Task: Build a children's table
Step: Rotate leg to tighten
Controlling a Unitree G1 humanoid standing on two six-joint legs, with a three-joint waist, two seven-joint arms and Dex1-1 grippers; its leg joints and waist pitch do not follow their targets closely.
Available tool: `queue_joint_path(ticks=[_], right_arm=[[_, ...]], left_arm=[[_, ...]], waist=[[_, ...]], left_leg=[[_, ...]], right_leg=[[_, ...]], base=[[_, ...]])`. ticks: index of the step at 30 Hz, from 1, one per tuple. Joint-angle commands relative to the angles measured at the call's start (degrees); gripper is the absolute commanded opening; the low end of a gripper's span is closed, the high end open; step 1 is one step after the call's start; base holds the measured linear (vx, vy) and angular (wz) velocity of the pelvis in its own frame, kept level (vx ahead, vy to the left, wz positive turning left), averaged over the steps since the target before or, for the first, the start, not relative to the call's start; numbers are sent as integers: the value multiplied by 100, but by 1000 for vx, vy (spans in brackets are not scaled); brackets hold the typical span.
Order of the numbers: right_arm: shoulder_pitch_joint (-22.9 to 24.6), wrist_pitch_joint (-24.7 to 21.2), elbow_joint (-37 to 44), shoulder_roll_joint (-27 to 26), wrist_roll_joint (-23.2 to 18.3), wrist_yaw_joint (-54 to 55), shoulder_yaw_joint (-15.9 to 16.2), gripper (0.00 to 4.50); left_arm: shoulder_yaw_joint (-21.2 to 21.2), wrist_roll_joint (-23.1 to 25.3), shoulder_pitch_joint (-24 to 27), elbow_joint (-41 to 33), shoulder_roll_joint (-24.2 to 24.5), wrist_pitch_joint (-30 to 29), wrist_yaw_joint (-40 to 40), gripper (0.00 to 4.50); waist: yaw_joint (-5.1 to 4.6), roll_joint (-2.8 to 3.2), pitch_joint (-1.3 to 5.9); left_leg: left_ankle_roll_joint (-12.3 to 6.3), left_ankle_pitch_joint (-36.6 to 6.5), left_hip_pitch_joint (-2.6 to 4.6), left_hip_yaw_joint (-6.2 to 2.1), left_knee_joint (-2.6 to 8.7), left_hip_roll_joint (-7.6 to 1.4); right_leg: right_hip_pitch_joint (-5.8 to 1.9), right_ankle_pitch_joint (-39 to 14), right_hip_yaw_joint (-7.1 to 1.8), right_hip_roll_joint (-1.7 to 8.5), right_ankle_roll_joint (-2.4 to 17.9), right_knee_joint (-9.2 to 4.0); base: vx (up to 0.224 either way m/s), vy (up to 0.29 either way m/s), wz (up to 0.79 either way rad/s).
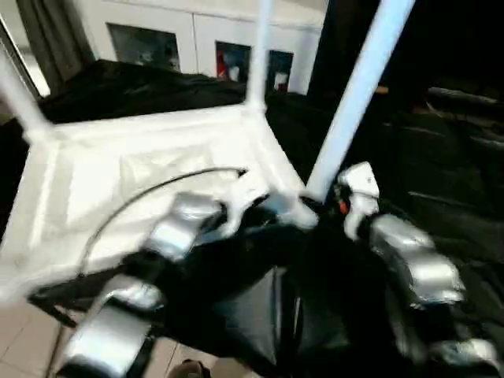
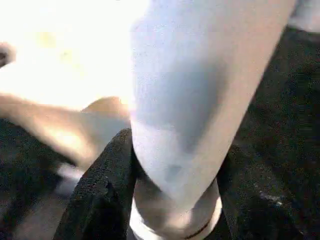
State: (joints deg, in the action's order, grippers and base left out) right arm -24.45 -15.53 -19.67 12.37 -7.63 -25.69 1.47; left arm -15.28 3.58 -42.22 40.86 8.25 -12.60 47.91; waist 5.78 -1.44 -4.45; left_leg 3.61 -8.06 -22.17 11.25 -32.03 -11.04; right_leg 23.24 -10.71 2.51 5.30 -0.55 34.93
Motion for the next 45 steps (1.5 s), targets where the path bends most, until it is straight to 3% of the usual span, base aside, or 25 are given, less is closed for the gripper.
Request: queue_joint_path(ticks=[1,2,5,8,12,13,16,20,25,26,29,31,33,38,42,45], right_arm=[[81,-242,-346,-262,258,822,-32,191],[-14,-325,-454,-622,283,1286,-51,191],[-63,-295,-503,-796,321,1381,0,191],[-101,-177,-491,-1029,433,1299,256,191],[-137,-120,-537,-1128,419,1434,207,191],[-146,-120,-546,-1131,416,1454,197,247],[-198,-95,-594,-1113,413,1481,158,261],[-304,-36,-553,-848,392,1053,123,312],[-246,18,-187,-267,242,32,270,318],[-113,-93,207,141,45,-800,404,318],[86,-162,599,579,-134,-1665,600,318],[246,-183,837,896,-201,-2220,770,318],[410,-243,1054,1237,-269,-2743,935,318],[498,-338,1221,1595,-433,-3215,937,318],[521,-451,1316,1703,-559,-3473,882,318],[515,-466,1336,1732,-610,-3577,899,291]], left_arm=[[343,105,-276,231,-101,-137,-958,0],[265,162,-360,359,-297,-130,-1126,0],[212,184,-402,451,-389,-64,-1154,0],[74,242,-459,568,-512,144,-1066,0],[-41,279,-457,605,-505,232,-944,0],[-46,280,-457,612,-504,236,-938,0],[-37,273,-457,654,-498,263,-920,0],[-18,210,-424,599,-397,350,-562,0],[-134,128,-270,382,-134,486,141,0],[-245,149,-146,239,82,593,499,0],[-261,34,-12,47,236,573,878,0],[-282,-92,115,-141,347,693,1265,0],[-342,-289,314,-457,511,901,1865,0],[-381,-541,558,-942,821,778,2446,0],[-338,-668,691,-1193,984,667,2705,0],[-307,-701,769,-1339,1051,594,2820,0]], waist=[[-13,-37,368],[-15,-24,386],[-13,-24,400],[-13,-26,401],[-15,-17,383],[-16,-22,386],[-22,-25,392],[-37,-44,400],[-34,-54,423],[-17,-49,450],[7,-50,463],[6,-52,474],[19,-52,451],[25,-45,411],[68,-53,404],[74,-59,409]], left_leg=[[-17,-1614,137,-93,347,-168],[-16,-1550,120,-106,348,-160],[-68,-1443,121,-95,335,-160],[-127,-1390,100,-95,338,-153],[-93,-1646,126,-98,360,-166],[-81,-1674,127,-98,360,-166],[-65,-1655,125,-102,365,-174],[-82,-1649,118,-103,363,-172],[-203,-1370,93,-98,331,-171],[-309,-1149,83,-92,297,-163],[-558,-892,84,-81,253,-188],[-616,-843,89,-71,234,-184],[-642,-983,87,-75,245,-203],[-319,-1613,148,-78,299,-243],[-241,-1628,146,-79,312,-242],[-236,-1559,144,-79,306,-243]], right_leg=[[-172,-1577,-198,278,999,-503],[-210,-1486,-188,279,988,-492],[-221,-1115,-190,264,1007,-469],[-247,-937,-185,261,1005,-460],[-225,-1299,-189,274,969,-500],[-226,-1361,-190,279,954,-506],[-217,-1393,-194,281,926,-503],[-234,-1376,-191,283,921,-502],[-282,-999,-186,287,1013,-460],[-318,-578,-183,271,1100,-411],[-331,99,-181,265,1349,-333],[-327,207,-178,265,1446,-313],[-329,-27,-179,282,1491,-336],[-256,-1156,-191,302,1380,-423],[-241,-1382,-204,309,1238,-439],[-231,-1310,-204,311,1228,-427]], base=[[0,0,0],[0,0,0],[0,0,0],[0,0,0],[0,0,0],[0,0,0],[0,0,0],[0,0,0],[0,0,0],[0,0,0],[0,0,0],[0,0,0],[0,0,0],[0,0,0],[0,0,0],[0,0,0]])
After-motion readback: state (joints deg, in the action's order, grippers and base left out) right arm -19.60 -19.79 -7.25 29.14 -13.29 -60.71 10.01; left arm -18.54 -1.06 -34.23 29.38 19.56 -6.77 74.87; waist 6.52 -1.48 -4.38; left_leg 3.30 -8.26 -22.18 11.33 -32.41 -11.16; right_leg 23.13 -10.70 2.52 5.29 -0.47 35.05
